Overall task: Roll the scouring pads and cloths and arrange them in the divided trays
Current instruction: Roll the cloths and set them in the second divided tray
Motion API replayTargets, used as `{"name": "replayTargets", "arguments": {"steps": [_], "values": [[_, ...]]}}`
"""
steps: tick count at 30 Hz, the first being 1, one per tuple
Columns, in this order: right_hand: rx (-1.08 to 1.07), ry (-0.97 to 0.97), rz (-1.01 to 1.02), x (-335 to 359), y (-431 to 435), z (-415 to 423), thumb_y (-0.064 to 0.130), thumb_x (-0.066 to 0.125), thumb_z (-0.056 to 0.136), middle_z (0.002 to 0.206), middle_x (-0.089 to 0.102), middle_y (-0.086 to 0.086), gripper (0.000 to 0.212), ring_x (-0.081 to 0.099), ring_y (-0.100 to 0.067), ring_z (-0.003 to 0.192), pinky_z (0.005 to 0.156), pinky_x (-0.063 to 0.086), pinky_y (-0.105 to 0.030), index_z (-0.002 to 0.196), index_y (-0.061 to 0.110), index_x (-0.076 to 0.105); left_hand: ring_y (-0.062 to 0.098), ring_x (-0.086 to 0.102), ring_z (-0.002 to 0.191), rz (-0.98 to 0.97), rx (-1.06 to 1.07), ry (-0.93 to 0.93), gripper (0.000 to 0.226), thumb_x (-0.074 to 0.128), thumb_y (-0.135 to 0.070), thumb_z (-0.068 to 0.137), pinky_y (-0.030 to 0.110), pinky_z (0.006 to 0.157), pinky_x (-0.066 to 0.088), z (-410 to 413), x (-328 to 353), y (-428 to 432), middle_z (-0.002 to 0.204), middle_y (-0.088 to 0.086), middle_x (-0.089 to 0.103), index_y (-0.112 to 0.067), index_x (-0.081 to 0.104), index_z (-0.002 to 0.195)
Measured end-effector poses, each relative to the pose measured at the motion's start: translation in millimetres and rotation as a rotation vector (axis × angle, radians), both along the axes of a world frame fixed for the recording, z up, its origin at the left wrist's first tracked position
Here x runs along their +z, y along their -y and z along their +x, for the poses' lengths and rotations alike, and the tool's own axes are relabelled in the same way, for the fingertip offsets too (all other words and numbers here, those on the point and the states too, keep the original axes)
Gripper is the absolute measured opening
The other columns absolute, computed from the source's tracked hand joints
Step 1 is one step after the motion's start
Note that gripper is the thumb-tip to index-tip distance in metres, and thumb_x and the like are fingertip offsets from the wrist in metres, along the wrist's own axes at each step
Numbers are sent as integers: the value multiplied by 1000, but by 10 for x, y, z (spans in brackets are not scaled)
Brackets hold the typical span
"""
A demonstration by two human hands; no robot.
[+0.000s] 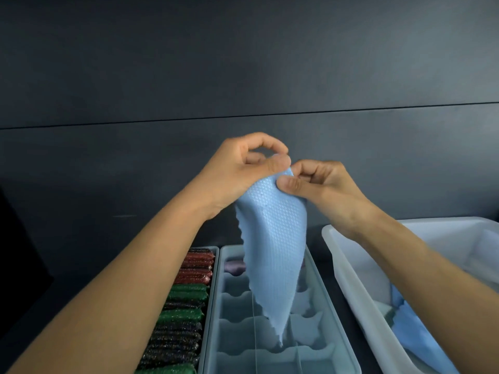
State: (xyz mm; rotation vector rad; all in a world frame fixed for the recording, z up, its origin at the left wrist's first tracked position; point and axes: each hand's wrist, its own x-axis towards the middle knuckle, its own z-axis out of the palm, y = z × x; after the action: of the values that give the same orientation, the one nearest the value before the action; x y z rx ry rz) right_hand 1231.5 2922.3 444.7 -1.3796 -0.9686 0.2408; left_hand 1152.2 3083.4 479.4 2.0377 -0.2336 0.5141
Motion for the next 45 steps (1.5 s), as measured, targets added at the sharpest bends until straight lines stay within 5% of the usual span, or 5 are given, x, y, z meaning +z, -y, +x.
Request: {"name": "replayTargets", "arguments": {"steps": [5,12,16,21,45], "values": [[-91,12,59,13,84,54,16,65,86,73,69,1,13,61,-9,69,67,49,-20,80,6,70,23,71,95,-127,-44,-304,45,82,-28,73,45,92,53,-152,-242,-190,103,9,74,-1,68,106],[-199,34,178,-57,62,57,6,73,80,78,69,-3,8,62,-15,74,73,52,-23,76,11,69,29,50,69,-274,63,17,44,77,-30,69,43,65,41,-194,-549,-68,77,23,55,3,51,83],[10,-200,208,58,71,85,12,53,79,79,65,-4,3,61,-16,72,65,50,-21,78,9,53,24,63,104,-240,113,68,33,79,-31,66,45,89,50,-159,-677,-27,113,2,66,-11,59,83],[147,-405,253,93,87,86,9,32,90,77,65,-4,19,63,-18,76,70,53,-27,82,8,49,17,64,112,-595,-115,-158,79,82,-29,61,33,90,53,-124,-759,86,122,-2,67,-20,50,132],[-49,-369,213,-160,97,176,22,49,78,80,61,-3,8,57,-16,76,73,46,-33,74,17,51,15,69,87,-602,-16,-48,28,78,-13,69,26,76,53,-199,-772,166,95,2,73,-17,69,96]]}}
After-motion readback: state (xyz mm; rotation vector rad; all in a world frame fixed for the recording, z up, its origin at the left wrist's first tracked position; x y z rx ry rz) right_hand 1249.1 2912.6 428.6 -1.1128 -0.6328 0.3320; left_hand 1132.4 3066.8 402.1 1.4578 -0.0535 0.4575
